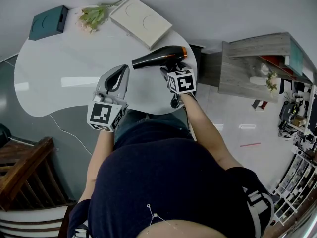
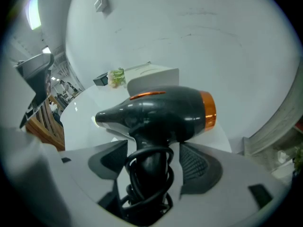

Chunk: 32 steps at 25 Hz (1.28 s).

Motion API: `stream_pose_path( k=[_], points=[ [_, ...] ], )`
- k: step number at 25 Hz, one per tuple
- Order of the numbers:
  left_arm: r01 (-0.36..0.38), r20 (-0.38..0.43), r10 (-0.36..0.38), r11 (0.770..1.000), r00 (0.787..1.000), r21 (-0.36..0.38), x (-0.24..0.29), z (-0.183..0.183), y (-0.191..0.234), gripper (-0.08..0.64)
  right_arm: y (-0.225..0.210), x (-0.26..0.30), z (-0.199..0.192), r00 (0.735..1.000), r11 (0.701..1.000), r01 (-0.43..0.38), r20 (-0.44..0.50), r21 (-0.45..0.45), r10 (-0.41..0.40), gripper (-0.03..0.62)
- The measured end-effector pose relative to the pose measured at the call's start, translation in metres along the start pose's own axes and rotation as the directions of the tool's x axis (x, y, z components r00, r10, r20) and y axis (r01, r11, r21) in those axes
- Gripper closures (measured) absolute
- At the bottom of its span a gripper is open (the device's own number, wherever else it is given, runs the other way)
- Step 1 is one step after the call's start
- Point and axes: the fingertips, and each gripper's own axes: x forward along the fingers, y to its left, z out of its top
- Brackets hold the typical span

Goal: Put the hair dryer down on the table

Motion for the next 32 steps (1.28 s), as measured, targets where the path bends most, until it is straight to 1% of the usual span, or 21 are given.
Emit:
stream_pose_path(
  k=[2,5,8,10,11,12,13,15,17,19,22,23,25,28,32],
  points=[
    [0.0,0.002,0.0,1.0,1.0,0.001,-0.002,-0.001,-0.003,0.548,0.0,-0.006,0.003,1.0,1.0,0.004,-0.004,-0.009,-0.004,0.266],
    [0.004,0.007,-0.004,1.0,1.0,0.005,-0.004,0.0,-0.008,0.548,-0.001,-0.023,0.008,0.999,0.999,0.031,0.025,-0.028,-0.031,0.258],
    [-0.004,0.006,0.004,1.0,1.0,0.009,-0.005,0.001,-0.012,0.548,-0.003,-0.05,0.019,0.992,0.995,0.087,0.095,-0.056,-0.082,0.258],
    [-0.009,0.013,0.008,1.0,1.0,0.015,-0.005,0.004,-0.015,0.548,-0.004,-0.071,0.031,0.978,0.989,0.132,0.171,-0.061,-0.12,0.261],
    [-0.011,0.021,0.011,1.0,1.0,0.02,-0.005,0.006,-0.017,0.548,-0.005,-0.083,0.04,0.966,0.986,0.155,0.217,-0.06,-0.138,0.288],
    [-0.016,0.026,0.015,1.0,1.0,0.025,-0.005,0.009,-0.018,0.548,-0.005,-0.096,0.049,0.951,0.983,0.177,0.267,-0.059,-0.155,0.387],
    [-0.024,0.026,0.024,0.999,0.999,0.03,-0.005,0.012,-0.018,0.548,-0.005,-0.109,0.059,0.933,0.979,0.196,0.317,-0.059,-0.168,0.45],
    [-0.049,0.022,0.048,0.998,0.999,0.042,-0.006,0.021,-0.017,0.548,-0.003,-0.137,0.081,0.891,0.972,0.228,0.415,-0.058,-0.184,0.534],
    [-0.066,0.043,0.064,0.996,0.997,0.059,-0.009,0.038,-0.017,0.549,0.0,-0.169,0.103,0.835,0.964,0.262,0.513,-0.054,-0.199,0.563],
    [-0.08,0.083,0.073,0.994,0.994,0.076,-0.014,0.061,-0.017,0.548,0.005,-0.204,0.126,0.763,0.953,0.3,0.612,-0.045,-0.211,0.58],
    [-0.108,0.154,0.092,0.989,0.984,0.102,-0.022,0.102,-0.018,0.549,0.012,-0.256,0.157,0.64,0.935,0.353,0.737,-0.029,-0.218,0.581],
    [-0.123,0.175,0.102,0.987,0.979,0.109,-0.025,0.116,-0.018,0.548,0.015,-0.272,0.166,0.603,0.93,0.367,0.768,-0.027,-0.215,0.581],
    [-0.153,0.213,0.125,0.981,0.969,0.121,-0.031,0.143,-0.018,0.548,0.022,-0.302,0.183,0.54,0.922,0.386,0.818,-0.029,-0.2,0.581],
    [-0.176,0.288,0.13,0.974,0.949,0.143,-0.043,0.186,-0.023,0.549,0.033,-0.34,0.206,0.464,0.911,0.411,0.87,-0.042,-0.169,0.581],
    [-0.21,0.367,0.136,0.963,0.92,0.168,-0.056,0.239,-0.027,0.548,0.045,-0.381,0.232,0.384,0.897,0.438,0.914,-0.057,-0.129,0.581]
  ],
)
